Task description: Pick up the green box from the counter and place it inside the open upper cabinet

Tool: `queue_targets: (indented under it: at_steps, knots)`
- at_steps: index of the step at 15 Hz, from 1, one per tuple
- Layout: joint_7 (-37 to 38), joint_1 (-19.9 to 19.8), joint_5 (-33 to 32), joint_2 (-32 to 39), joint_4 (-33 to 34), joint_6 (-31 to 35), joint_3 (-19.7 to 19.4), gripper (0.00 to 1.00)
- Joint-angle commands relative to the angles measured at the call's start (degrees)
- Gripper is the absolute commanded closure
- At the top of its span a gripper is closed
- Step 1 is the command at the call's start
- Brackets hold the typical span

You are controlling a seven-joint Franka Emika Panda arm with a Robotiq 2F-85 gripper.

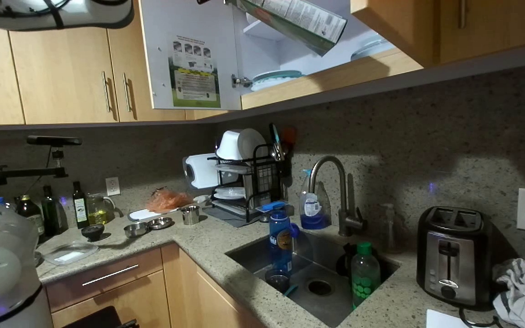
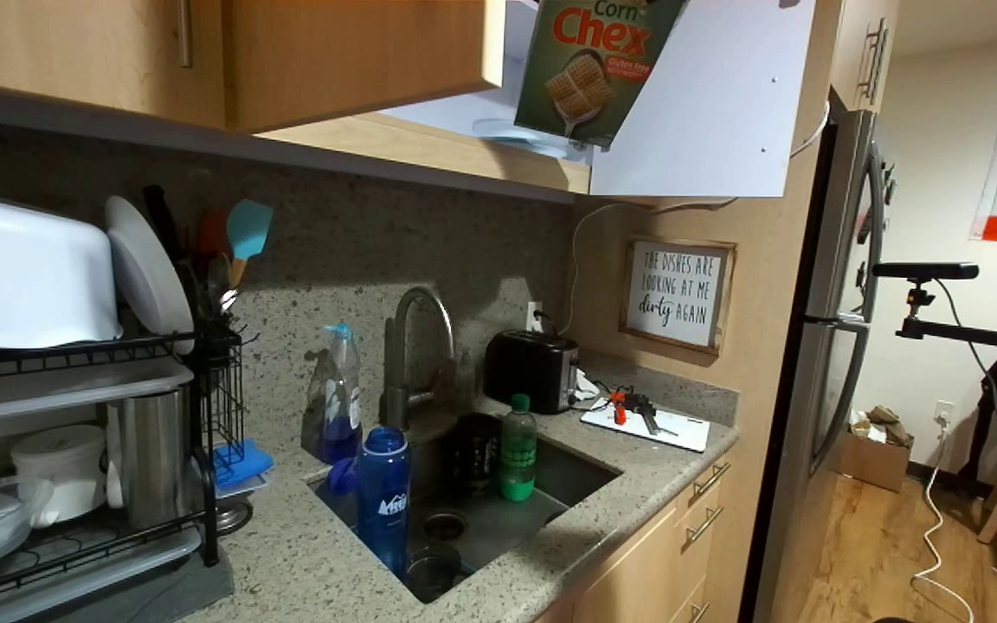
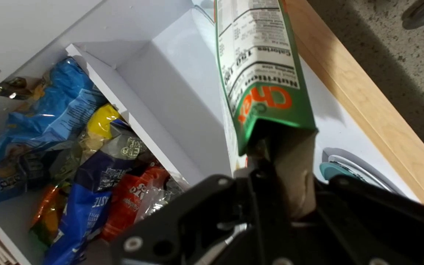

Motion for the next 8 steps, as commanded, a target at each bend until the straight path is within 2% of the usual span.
queue_targets:
  at_steps: [1,8]
  knots:
    - [1.2,0.5,-1.1,6.2,7.7,-0.2,1.2,0.94]
    - [0.4,1.1,-0.8,13.5,16.9,-1.0,3.5,0.95]
